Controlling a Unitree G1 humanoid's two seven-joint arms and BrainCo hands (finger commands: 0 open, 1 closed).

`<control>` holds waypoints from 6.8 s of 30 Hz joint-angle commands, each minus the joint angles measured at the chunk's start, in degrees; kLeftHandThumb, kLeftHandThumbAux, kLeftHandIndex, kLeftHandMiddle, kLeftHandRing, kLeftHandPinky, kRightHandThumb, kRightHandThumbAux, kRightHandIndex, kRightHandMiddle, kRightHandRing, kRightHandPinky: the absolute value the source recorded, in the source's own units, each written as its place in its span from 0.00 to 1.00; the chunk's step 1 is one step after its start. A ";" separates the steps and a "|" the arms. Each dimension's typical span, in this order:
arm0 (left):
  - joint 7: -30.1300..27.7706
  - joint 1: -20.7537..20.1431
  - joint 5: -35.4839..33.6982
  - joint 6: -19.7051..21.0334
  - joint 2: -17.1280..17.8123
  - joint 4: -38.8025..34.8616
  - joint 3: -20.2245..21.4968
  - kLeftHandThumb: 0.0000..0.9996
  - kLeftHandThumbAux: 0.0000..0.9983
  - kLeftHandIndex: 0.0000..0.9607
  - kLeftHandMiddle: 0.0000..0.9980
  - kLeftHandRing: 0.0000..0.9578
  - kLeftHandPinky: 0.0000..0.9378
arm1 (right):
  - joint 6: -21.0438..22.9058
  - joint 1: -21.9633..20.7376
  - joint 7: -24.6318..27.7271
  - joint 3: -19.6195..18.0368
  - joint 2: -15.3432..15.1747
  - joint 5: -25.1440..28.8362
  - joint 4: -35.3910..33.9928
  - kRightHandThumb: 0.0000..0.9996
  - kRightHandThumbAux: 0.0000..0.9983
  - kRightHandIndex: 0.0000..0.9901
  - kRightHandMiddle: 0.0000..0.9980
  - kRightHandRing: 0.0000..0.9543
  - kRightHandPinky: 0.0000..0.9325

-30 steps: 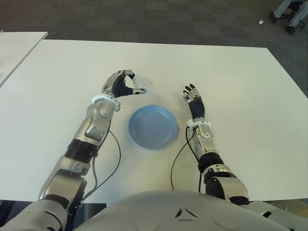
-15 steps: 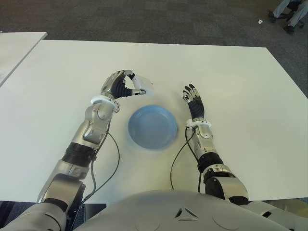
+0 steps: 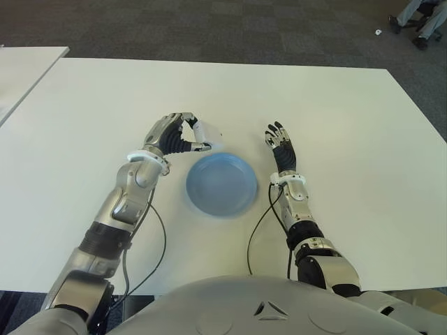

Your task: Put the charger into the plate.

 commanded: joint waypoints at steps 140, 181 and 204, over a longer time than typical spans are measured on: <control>-8.23 8.42 -39.16 -23.98 -20.39 17.14 20.74 0.00 0.76 0.01 0.01 0.00 0.00 | 1.51 1.41 2.35 1.62 2.01 -0.11 -0.52 0.00 0.59 0.05 0.14 0.12 0.11; -5.61 -5.69 -32.27 -35.16 -21.31 54.75 17.26 0.00 0.59 0.00 0.00 0.00 0.00 | 2.78 5.84 1.81 5.02 2.10 -1.20 -7.15 0.00 0.65 0.04 0.13 0.11 0.08; -0.98 -4.07 -27.36 -30.83 -22.84 49.23 12.28 0.00 0.59 0.00 0.00 0.00 0.00 | 5.98 10.75 3.60 4.85 -0.74 -0.15 -14.14 0.00 0.65 0.04 0.13 0.10 0.08</control>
